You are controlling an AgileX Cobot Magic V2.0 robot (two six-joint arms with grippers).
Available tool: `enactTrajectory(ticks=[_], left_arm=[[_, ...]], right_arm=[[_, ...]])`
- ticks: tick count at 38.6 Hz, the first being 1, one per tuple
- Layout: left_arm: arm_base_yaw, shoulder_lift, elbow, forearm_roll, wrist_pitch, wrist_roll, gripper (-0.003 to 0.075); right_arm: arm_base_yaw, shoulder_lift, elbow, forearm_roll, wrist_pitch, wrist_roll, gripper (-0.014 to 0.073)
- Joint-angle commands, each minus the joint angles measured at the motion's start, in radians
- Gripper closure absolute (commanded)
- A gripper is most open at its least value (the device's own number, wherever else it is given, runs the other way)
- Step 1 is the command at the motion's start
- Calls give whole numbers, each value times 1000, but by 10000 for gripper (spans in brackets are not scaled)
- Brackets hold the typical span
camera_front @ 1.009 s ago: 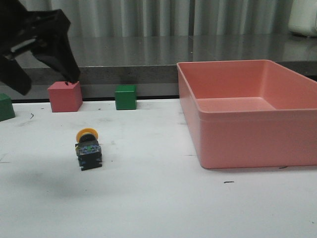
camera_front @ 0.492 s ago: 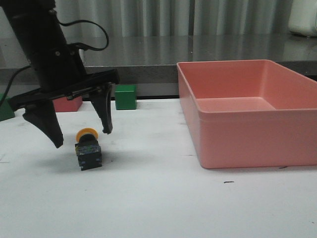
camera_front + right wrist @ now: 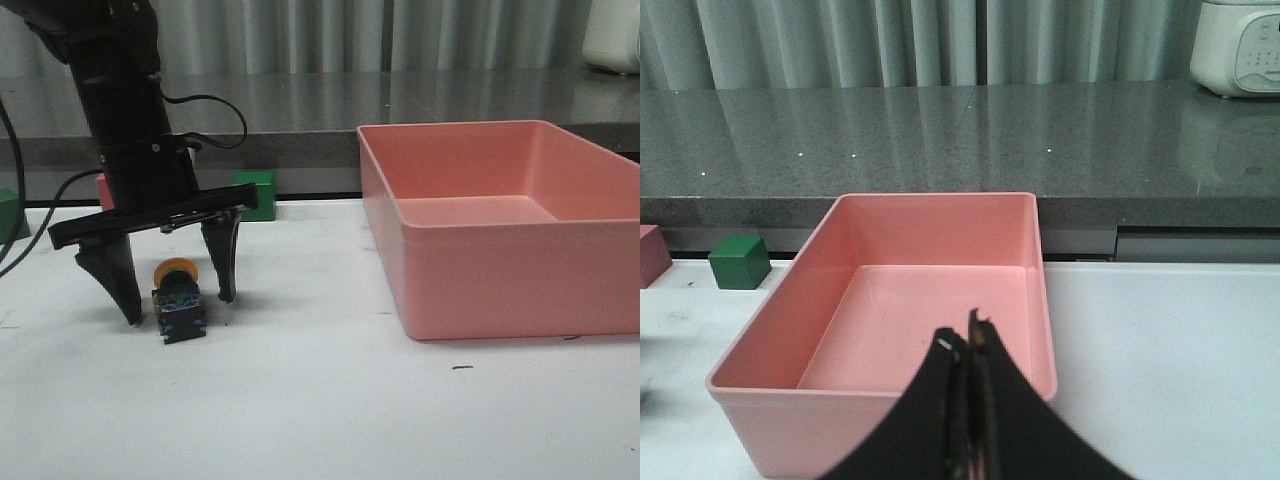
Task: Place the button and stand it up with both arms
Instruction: 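Lower the left gripper over the lying button and grasp it, then lift the button with the left gripper and rotate it upright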
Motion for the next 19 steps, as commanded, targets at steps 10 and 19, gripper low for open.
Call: enactTrajectory(ticks=[10, 19], left_arm=[[-6, -49, -66, -5, 57, -9, 524], [-17, -74, -99, 51, 46, 43, 553]], right_arm=[[-6, 10, -28, -13, -81, -5, 664], [-6, 10, -28, -13, -81, -5, 664]])
